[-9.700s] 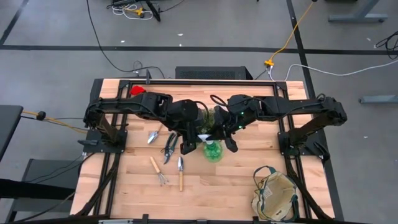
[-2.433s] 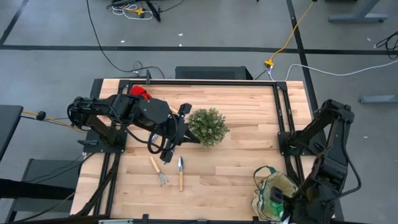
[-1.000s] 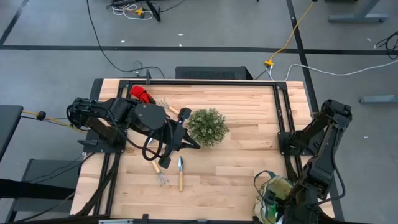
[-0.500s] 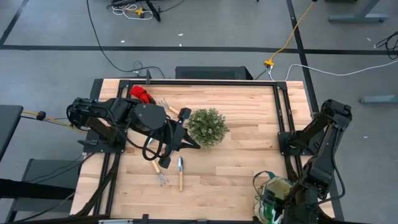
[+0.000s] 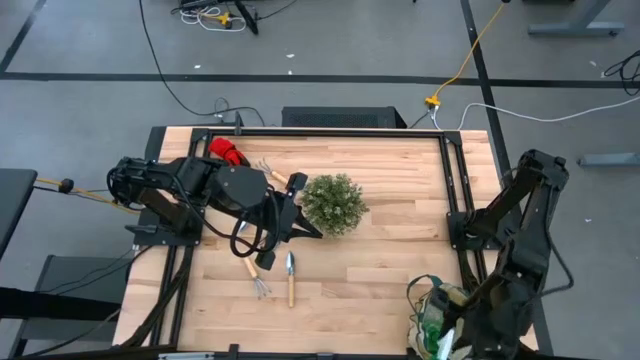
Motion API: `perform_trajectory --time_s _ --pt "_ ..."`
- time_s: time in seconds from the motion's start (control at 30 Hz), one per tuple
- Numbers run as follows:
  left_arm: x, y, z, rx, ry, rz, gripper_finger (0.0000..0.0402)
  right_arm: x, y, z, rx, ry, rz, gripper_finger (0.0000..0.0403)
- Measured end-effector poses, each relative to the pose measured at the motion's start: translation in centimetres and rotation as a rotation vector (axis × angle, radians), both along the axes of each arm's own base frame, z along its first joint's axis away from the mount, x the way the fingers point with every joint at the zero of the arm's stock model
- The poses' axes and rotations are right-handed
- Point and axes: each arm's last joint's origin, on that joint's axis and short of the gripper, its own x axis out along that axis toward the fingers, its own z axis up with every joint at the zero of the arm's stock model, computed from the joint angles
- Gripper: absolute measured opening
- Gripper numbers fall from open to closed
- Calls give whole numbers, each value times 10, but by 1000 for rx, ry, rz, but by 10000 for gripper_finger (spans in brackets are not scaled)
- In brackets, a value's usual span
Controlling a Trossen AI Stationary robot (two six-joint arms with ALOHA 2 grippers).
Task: Pick & Place Garden tools in Gardening bag
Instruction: Put the bottom brown hand rake into the white gardening bag
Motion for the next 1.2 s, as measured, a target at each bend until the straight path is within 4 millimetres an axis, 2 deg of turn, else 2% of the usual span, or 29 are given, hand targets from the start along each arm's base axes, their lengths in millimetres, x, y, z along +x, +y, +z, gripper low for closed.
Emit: perform_trajectory --time_s 0.2,0.33,0.73,0.83,1.03,1.2 --pt "0 0 0 0 0 0 2 -4 -17 16 32 -104 -151 138" --pt "0 0 0 0 0 0 2 -4 -22 20 50 -129 -233 124" --pt "-1 -4 0 -42 10 18 3 -1 -20 28 149 -156 -312 94" --pt "-2 -6 0 -103 25 35 3 0 -20 29 171 -164 -352 85" --pt "-3 -6 -3 -154 72 54 3 3 -20 33 188 -235 -443 54" --pt "-5 -4 -8 -194 132 147 3 10 -25 34 207 -227 -495 23"
